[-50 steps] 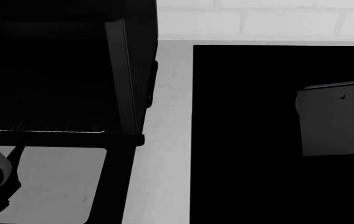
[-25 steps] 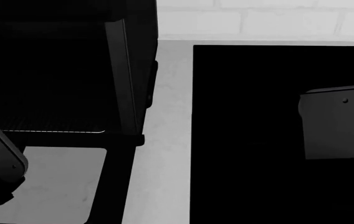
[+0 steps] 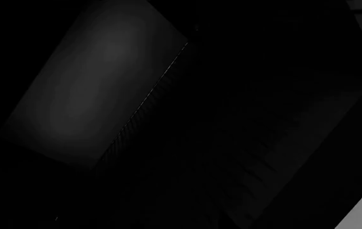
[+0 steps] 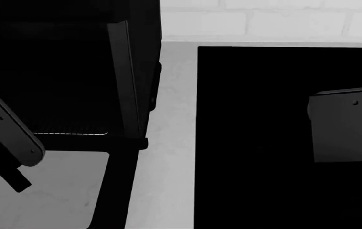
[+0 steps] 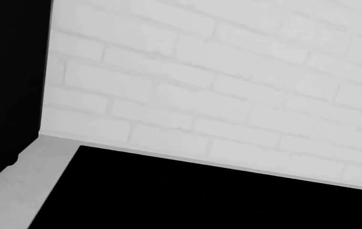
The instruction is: Fully slide the toaster oven rack0 out.
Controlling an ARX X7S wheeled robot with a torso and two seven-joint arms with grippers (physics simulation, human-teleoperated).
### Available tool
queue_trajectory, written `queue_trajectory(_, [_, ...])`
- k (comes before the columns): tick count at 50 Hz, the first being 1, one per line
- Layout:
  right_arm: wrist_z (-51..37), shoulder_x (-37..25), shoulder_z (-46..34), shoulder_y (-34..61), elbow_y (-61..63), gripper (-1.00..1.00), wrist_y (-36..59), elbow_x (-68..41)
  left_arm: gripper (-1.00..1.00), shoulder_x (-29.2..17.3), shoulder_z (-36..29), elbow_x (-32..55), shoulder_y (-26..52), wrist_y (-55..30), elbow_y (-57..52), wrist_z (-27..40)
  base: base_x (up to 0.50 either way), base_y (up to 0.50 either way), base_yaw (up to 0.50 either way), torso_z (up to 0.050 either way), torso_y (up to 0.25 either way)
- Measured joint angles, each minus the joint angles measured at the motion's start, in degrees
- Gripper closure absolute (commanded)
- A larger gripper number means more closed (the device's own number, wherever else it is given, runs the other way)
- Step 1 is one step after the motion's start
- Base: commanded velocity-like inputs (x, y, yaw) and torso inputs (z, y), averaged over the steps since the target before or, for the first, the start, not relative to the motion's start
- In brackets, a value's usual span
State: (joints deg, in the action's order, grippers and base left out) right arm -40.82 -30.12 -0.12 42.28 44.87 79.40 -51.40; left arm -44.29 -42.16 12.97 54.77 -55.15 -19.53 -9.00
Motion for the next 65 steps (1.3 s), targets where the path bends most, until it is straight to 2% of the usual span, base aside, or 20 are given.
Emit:
queue_trajectory(10, [-0.74,-0.01,0.16,0.85,0.15,-1.00,0.72,-1.01,1.00,0.79,-0.05,-5.35,-0.69,0.78,0.43,-3.31,0.00,0.00,0.00,0.000,0.000])
queue_trajectory(20, [-1.78,-0.06,1.31,0.91,1.00,-1.00,1.58,-2.65,1.00,-0.81,2.28,-7.19,-3.66,-2.41,-5.76,-4.63,0.00,0.00,0.00,0.000,0.000])
queue_trajectory(30, [-2.38,-0.28,2.13,0.60,1.44,-1.00,1.32,-3.67,1.00,-4.18,8.53,-3.55,-10.25,-7.50,-16.92,-2.66,0.00,0.00,0.00,0.000,0.000])
queue_trajectory(34, [-2.63,-0.19,2.25,0.86,1.73,-1.00,1.39,-4.09,1.00,-3.33,10.66,-7.92,-13.51,-8.26,-19.37,-2.54,-0.02,0.01,0.02,0.000,0.013])
queue_trajectory(40, [-3.34,0.11,2.90,1.45,2.34,-1.00,2.08,-5.34,1.00,-2.62,16.62,-7.75,-18.73,-3.22,-18.54,-2.16,-0.03,0.01,0.03,0.000,0.015])
queue_trajectory(45, [-4.04,0.45,3.32,2.02,2.82,-1.00,2.68,-6.51,1.00,-6.22,18.91,3.70,-21.49,5.32,-15.39,6.13,-0.03,0.02,0.04,0.007,0.018])
queue_trajectory(48, [-4.51,0.60,3.61,2.34,3.06,-1.00,3.05,-7.29,1.00,-10.20,16.62,9.57,-20.63,6.97,-15.91,11.83,-0.04,0.02,0.05,0.004,0.021])
queue_trajectory(51, [-4.93,0.60,3.77,2.52,3.05,-1.00,3.20,-7.91,1.00,-17.37,9.88,14.90,-16.71,9.29,-18.15,15.53,-0.03,0.02,0.03,0.000,0.013])
queue_trajectory(55, [-5.30,0.56,3.67,2.61,2.97,-1.00,3.08,-8.33,1.00,-25.10,0.67,16.23,-11.52,14.21,-20.57,18.11,-0.02,0.02,0.02,0.002,0.009])
queue_trajectory(65, [-5.94,0.50,2.87,2.88,2.64,-1.00,2.57,-8.98,1.00,-35.34,-10.62,24.49,-5.03,22.87,-22.84,22.89,-0.02,0.01,0.02,0.001,0.012])
